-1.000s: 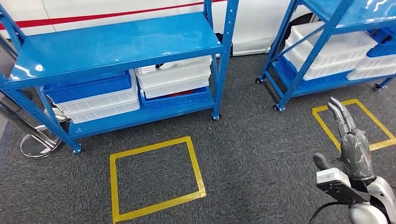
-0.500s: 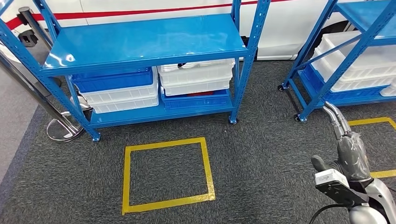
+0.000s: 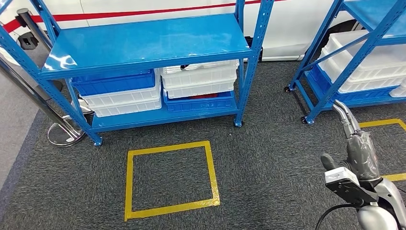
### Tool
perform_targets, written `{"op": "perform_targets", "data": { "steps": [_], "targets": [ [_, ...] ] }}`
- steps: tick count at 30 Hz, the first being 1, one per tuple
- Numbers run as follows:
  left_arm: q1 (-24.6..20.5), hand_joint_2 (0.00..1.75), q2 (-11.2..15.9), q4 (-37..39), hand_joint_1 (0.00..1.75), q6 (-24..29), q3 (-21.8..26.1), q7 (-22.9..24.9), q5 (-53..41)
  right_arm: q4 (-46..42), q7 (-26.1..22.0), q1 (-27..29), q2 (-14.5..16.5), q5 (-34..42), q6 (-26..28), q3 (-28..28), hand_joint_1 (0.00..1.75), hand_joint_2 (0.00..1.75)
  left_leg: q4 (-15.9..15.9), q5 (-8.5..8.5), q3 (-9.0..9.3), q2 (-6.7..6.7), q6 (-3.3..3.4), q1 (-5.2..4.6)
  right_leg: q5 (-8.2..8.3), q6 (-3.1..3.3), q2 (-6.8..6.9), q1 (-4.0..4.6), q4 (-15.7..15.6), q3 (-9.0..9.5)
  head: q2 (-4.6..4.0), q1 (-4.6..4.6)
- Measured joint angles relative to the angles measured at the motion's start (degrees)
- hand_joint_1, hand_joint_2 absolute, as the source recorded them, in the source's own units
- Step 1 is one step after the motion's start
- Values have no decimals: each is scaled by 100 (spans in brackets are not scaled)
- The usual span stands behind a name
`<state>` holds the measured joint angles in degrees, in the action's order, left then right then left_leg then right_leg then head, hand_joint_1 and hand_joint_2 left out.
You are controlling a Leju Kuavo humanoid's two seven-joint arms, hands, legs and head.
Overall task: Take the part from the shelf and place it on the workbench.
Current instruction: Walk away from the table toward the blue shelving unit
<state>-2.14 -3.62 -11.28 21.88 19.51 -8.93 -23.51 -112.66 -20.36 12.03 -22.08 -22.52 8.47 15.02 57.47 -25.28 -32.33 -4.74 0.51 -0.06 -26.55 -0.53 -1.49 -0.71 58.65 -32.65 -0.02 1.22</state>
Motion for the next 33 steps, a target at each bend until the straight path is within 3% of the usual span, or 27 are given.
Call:
{"op": "perform_targets", "data": {
  "steps": [11,14,16,18,20,21,22,23,25,26,28,30,31,33],
  "targets": [
    [-5,0,2,0,0,-10,268,-45,121,10,5,147,-418,451,-66,182,0,0,12,-3,-5,3,6,-17,6,-10,-1,-8,-7,1,0,0],
    [-12,0,10,0,0,-11,279,-50,118,52,89,125,-579,267,-41,186,0,0,5,-2,-19,10,79,-46,35,-72,1,-52,-68,24,0,0],
    [-19,0,15,0,0,-10,288,-53,118,72,129,94,-694,172,-3,184,0,0,-172,84,70,9,144,-4,12,-113,27,-41,-66,52,0,1],
    [-22,0,12,0,0,-6,302,-56,118,94,142,61,-745,50,57,177,0,0,-343,187,167,-4,162,48,-254,-133,61,-25,309,-94,0,2],
    [-12,0,5,0,0,4,316,-66,117,125,140,52,-726,-120,141,149,0,0,-365,214,159,-32,157,54,-635,-176,80,-57,1021,-427,0,2],
    [-4,0,0,0,0,10,320,-73,117,140,136,57,-705,-192,176,123,0,0,-350,210,144,-55,145,61,-724,-203,84,-88,1284,-549,0,2],
    [3,0,-8,0,0,13,325,-80,117,153,133,62,-681,-244,204,93,0,0,-322,199,128,-91,119,75,-696,-237,86,-126,1349,-577,0,2],
    [8,0,-16,0,0,15,332,-84,117,164,131,64,-658,-280,226,66,0,0,-280,179,111,-134,81,97,-568,-276,81,-165,1202,-493,0,2],
    [5,0,-32,0,0,17,348,-87,116,184,129,63,-621,-314,245,30,0,0,-136,109,57,-238,-31,152,-243,-374,-67,-244,503,-109,0,2],
    [-2,0,-31,0,0,21,357,-88,114,195,128,67,-603,-320,255,16,0,0,-47,67,8,-286,-91,163,-166,-371,-181,-257,235,32,0,2],
    [-9,0,-30,0,0,29,368,-97,99,218,126,80,-566,-311,275,-21,0,0,53,26,-84,-374,-182,161,-185,-276,-305,-241,91,100,0,9],
    [7,0,-36,0,0,32,374,-103,80,231,115,85,-541,-260,282,-48,0,0,70,35,-127,-439,-235,170,-180,-137,-187,-224,126,74,0,16],
    [17,0,-38,0,0,33,378,-102,74,234,95,87,-532,-218,275,-54,0,0,123,10,-152,-331,-250,167,-176,-90,-130,-218,135,72,0,17],
    [9,0,-38,0,0,34,390,-100,71,235,40,109,-513,-113,254,-52,0,0,544,-222,-346,82,-258,145,-165,-13,-6,-190,134,67,0,17]
  ]
}}
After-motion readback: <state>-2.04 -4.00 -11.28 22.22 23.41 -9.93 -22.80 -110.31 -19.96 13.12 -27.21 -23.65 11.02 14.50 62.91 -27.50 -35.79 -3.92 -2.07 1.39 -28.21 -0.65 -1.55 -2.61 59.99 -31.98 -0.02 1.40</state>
